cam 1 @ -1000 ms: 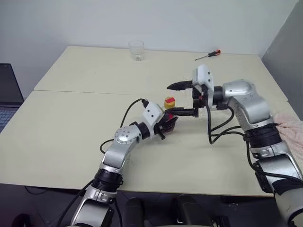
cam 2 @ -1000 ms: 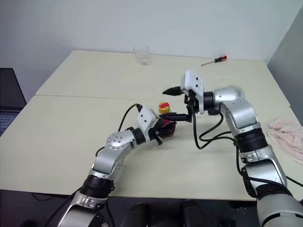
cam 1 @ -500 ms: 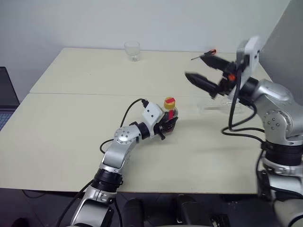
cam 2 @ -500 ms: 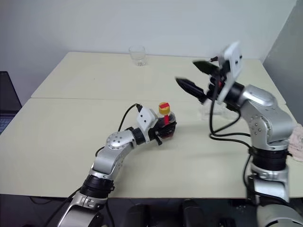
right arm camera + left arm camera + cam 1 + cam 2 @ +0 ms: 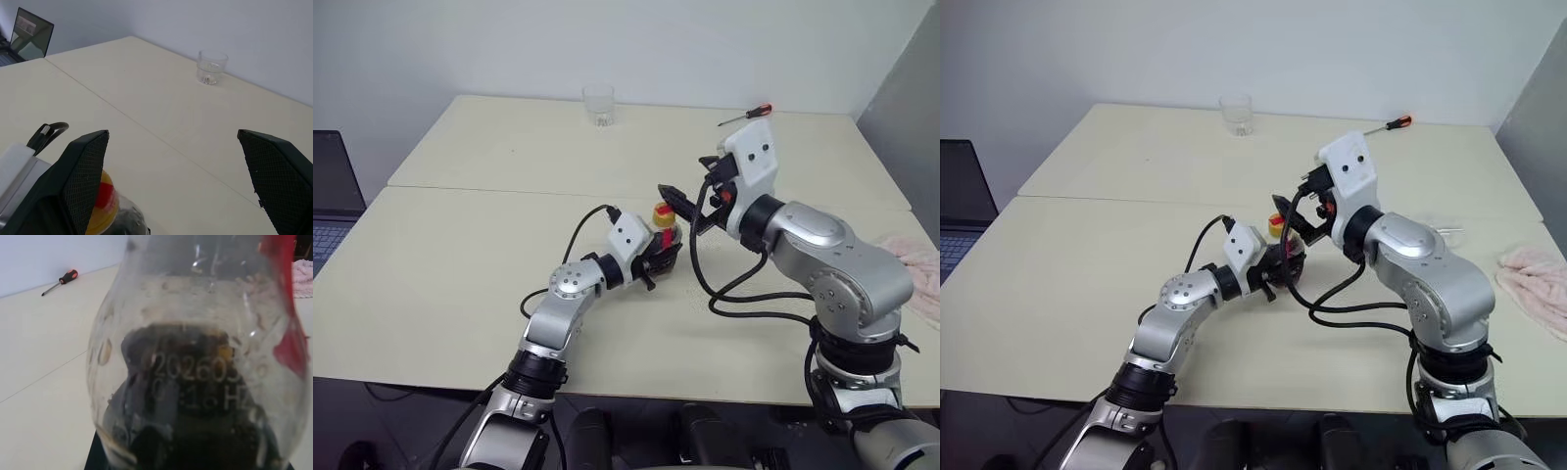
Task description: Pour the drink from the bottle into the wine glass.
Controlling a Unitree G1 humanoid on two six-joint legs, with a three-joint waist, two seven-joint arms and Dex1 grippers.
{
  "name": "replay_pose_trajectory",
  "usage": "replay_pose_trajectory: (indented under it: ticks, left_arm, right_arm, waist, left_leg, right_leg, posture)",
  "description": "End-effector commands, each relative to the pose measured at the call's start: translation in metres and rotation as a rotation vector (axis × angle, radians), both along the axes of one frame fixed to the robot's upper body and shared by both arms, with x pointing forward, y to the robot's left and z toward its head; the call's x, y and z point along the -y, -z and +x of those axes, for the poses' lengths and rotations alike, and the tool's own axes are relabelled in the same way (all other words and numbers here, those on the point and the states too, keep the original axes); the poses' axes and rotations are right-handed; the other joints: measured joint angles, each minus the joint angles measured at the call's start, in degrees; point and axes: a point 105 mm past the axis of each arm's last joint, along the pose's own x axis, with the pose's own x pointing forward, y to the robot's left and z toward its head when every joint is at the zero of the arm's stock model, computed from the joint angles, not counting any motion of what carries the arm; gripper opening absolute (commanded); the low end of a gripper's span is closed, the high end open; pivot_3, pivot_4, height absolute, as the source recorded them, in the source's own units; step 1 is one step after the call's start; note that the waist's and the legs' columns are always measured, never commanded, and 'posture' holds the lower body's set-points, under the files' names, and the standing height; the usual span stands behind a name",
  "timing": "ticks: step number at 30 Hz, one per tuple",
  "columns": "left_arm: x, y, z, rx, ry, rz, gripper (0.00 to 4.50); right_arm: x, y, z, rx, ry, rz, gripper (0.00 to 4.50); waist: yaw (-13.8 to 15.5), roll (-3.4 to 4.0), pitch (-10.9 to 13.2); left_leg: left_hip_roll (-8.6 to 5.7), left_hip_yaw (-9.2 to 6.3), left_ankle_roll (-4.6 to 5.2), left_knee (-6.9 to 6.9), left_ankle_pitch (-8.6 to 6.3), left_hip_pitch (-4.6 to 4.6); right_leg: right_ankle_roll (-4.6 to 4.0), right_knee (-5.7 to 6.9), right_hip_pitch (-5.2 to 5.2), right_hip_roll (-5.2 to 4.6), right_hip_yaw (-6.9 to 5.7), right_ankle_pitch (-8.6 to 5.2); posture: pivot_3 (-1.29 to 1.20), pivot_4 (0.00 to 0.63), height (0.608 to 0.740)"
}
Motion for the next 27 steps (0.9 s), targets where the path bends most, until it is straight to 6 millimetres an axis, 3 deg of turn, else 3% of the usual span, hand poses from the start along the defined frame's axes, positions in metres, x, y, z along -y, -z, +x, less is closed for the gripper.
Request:
replay_pose_trajectory:
  ticks: [1, 7, 11, 14, 27]
  left_arm:
    - [0.002, -0.020, -0.006, 0.076, 0.018, -0.046, 1.13]
    - [0.001, -0.020, -0.006, 0.076, 0.017, -0.044, 1.13]
    - [0.001, -0.020, -0.005, 0.077, 0.018, -0.045, 1.13]
    - [0.001, -0.021, -0.004, 0.078, 0.017, -0.043, 1.13]
    - [0.003, -0.025, -0.002, 0.090, 0.009, -0.054, 1.13]
  right_arm:
    - [-0.003, -0.018, -0.010, 0.068, -0.007, 0.036, 4.50]
    - [-0.026, -0.016, -0.022, 0.033, -0.075, 0.083, 4.50]
    - [-0.030, 0.003, -0.014, -0.038, -0.020, 0.084, 4.50]
    - [-0.035, 0.005, -0.013, -0.042, -0.024, 0.078, 4.50]
    - [-0.031, 0.020, 0.003, -0.073, 0.048, 0.065, 4.50]
  waist:
    - [-0.03, 0.00, 0.00]
    - [-0.13, 0.00, 0.00]
    - [-0.11, 0.00, 0.00]
    - [-0.11, 0.00, 0.00]
    - [-0.11, 0.00, 0.00]
  left_leg:
    - [0.02, -0.03, 0.00, -0.01, 0.00, 0.00]
    - [0.05, -0.09, 0.00, -0.02, 0.00, 0.00]
    - [0.03, -0.08, 0.00, -0.02, 0.00, 0.00]
    - [0.01, -0.05, 0.00, -0.01, 0.00, 0.00]
    - [0.03, -0.07, 0.00, -0.02, 0.00, -0.01]
  right_leg:
    - [0.00, 0.00, 0.00, 0.02, 0.01, 0.00]
    - [0.00, 0.02, 0.00, 0.07, -0.01, 0.00]
    - [-0.01, 0.01, 0.01, 0.05, -0.01, 0.00]
    - [0.00, 0.01, 0.00, 0.02, -0.01, 0.00]
    - [0.14, 0.00, 0.00, 0.04, -0.01, -0.09]
  posture:
    - [0.00, 0.150, 0.740]
    - [0.00, 0.150, 0.740]
    - [0.00, 0.150, 0.740]
    - [0.00, 0.150, 0.740]
    - [0.00, 0.150, 0.740]
